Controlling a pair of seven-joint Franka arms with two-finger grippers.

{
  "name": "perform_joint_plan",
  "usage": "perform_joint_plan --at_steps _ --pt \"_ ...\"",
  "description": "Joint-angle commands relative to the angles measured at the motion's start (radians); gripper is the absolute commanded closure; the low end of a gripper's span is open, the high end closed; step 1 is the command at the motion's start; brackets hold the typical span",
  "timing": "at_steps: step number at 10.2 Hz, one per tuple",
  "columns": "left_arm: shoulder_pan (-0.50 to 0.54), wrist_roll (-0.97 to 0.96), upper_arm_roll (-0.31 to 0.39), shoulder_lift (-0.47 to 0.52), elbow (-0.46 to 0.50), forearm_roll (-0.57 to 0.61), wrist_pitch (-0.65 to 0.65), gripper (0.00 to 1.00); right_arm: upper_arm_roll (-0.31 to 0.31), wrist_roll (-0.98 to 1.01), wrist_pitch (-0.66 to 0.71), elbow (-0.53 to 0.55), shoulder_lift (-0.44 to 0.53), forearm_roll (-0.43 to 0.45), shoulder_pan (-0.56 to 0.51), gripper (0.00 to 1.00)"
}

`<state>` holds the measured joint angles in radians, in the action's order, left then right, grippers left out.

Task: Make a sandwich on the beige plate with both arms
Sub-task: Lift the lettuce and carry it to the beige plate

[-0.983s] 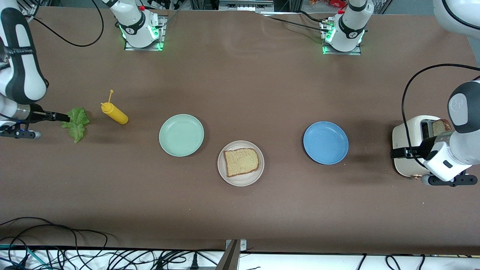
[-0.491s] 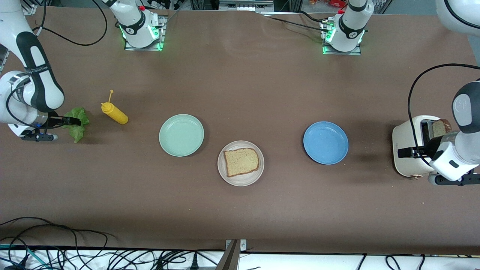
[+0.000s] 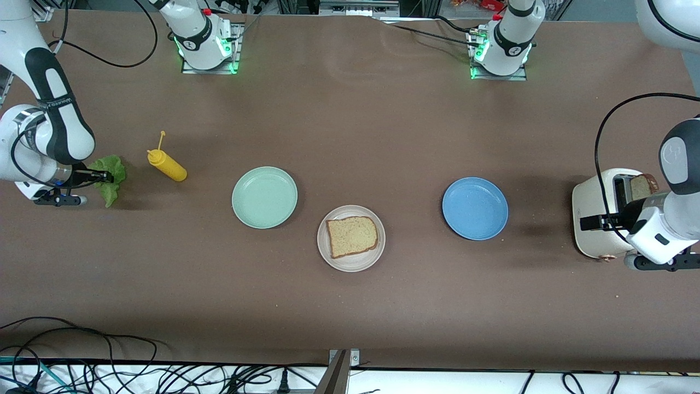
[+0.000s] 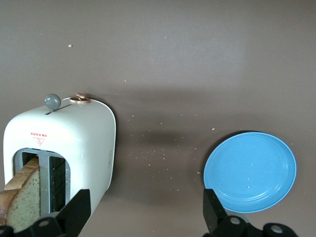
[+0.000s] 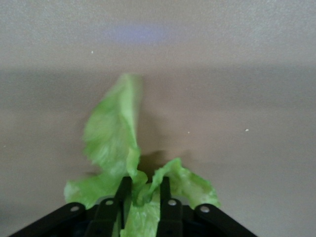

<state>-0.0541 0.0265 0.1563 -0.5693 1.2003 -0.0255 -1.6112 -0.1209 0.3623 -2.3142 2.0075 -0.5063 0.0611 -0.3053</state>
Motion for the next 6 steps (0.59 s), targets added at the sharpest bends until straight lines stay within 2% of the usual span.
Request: perform_joint_plan --at_steps 1,3,6 --pt "-0.001 -0.008 -0.003 0.017 0.016 0.036 0.007 0.0 0.007 0.014 0.018 -0.01 0.017 0.013 -0.006 1.0" --pt "-0.001 -0.008 -0.003 0.017 0.018 0.036 0.007 0.0 0.015 0.014 0.118 -0.077 0.055 0.013 0.0 1.0" --pt "-0.001 -0.008 -0.003 0.017 0.018 0.036 0.008 0.0 0.07 -0.006 0.524 -0.374 0.063 -0.001 0.009 1.0"
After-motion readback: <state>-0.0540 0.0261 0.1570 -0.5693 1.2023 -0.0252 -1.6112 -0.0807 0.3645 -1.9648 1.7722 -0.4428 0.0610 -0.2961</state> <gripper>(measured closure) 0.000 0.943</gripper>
